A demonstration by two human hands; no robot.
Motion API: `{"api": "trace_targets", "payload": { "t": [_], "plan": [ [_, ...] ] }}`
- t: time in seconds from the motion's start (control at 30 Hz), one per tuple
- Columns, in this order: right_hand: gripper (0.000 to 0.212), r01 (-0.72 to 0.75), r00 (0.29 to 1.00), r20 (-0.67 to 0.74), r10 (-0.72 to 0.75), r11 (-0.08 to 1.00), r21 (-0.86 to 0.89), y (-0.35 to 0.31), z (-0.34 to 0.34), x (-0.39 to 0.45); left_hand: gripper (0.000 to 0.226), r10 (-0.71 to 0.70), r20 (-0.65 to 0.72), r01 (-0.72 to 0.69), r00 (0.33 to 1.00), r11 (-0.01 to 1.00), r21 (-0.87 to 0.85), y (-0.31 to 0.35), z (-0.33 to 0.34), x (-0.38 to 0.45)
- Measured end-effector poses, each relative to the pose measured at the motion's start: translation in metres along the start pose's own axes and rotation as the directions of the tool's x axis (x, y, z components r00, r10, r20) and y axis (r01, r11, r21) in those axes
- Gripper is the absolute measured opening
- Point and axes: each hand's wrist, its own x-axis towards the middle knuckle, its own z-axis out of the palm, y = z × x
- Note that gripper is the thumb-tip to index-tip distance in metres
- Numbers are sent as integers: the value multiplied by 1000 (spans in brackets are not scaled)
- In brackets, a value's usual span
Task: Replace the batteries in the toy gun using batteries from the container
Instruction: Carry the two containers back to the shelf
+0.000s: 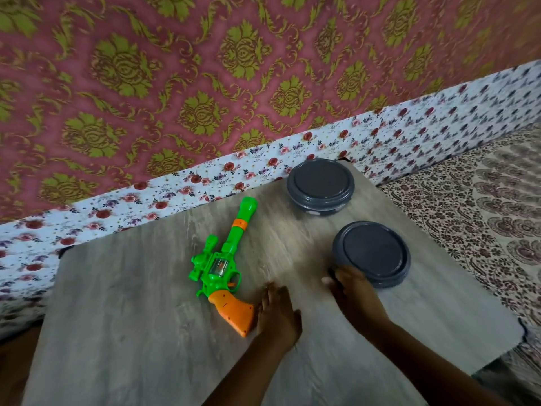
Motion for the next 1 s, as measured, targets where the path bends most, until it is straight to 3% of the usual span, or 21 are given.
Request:
{"api": "trace_targets", "payload": {
  "t": [0.13, 0.23, 0.37, 0.53, 0.7, 0.83, 0.93, 1.0],
  "plan": [
    [20, -113, 992, -60, 115, 993, 32, 15, -33, 40, 61, -19, -27, 17, 999, 996, -88, 22, -17, 29],
    [20, -168, 969, -179, 168, 986, 13, 49, -51, 72, 57, -86, -60, 64, 994, 952, -299, 48, -35, 58],
    [27, -267, 957, -139, 256, 962, -65, 97, -72, 99, 50, -260, -11, 201, 966, 772, -604, 85, -56, 103],
    [25, -240, 971, -70, 230, 951, -197, 139, -78, 115, 43, -477, 54, 334, 877, 527, -781, 112, -69, 162],
    [29, -107, 983, 127, 135, 973, -203, 153, -77, 120, 79, -554, 204, 413, 807, 283, -865, 110, -41, 226],
    [32, -149, 974, 145, 175, 974, -171, 159, -74, 123, 61, -583, 242, 335, 775, 55, -941, 132, -63, 226],
    [33, -179, 966, 165, 201, 974, -137, 160, -73, 124, 33, -570, 280, 280, 773, -90, -956, 141, -69, 228],
    [33, -174, 967, 169, 193, 977, -122, 161, -73, 125, 37, -537, 307, 249, 786, -181, -952, 143, -70, 227]
  ]
}}
